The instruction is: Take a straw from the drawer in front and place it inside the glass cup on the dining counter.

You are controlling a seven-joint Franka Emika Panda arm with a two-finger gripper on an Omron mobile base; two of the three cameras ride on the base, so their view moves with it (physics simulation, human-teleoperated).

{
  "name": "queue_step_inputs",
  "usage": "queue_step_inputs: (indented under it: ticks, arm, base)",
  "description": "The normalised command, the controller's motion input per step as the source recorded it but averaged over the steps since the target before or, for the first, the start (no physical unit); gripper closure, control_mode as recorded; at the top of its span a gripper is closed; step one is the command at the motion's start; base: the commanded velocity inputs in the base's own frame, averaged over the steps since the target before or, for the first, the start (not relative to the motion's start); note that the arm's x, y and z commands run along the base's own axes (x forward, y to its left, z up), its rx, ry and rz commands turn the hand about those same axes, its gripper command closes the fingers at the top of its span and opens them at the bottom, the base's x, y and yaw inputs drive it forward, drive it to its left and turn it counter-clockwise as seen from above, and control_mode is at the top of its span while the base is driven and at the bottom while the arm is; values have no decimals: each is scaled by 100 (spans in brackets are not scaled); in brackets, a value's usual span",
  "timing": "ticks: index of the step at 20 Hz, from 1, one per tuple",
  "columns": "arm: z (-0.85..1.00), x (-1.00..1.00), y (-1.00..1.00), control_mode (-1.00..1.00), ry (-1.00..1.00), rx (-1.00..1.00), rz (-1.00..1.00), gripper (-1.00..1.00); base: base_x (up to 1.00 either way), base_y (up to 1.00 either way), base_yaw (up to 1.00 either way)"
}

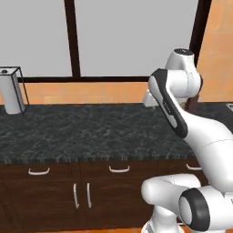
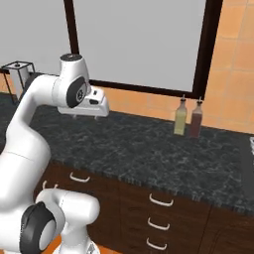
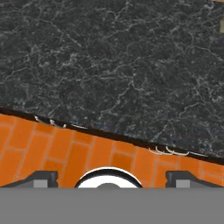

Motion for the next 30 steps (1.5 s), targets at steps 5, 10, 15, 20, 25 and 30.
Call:
queue_step_inputs:
  ticks: [5, 10, 15, 20, 25, 30]
  arm:
    - [0, 0, 0, 100, 0, 0, 0, -100]
    - [0, 0, 0, 100, 0, 0, 0, -100]
    - [0, 0, 0, 100, 0, 0, 0, -100]
    - [0, 0, 0, 100, 0, 0, 0, -100]
    - [0, 0, 0, 100, 0, 0, 0, -100]
    - [-6, 0, -9, -100, -3, -13, 14, -100]
  base:
    - [0, -68, 71]
    - [0, -72, 71]
    - [0, -82, 63]
    - [1, -66, 40]
    - [0, -61, 29]
    - [0, 0, 0]
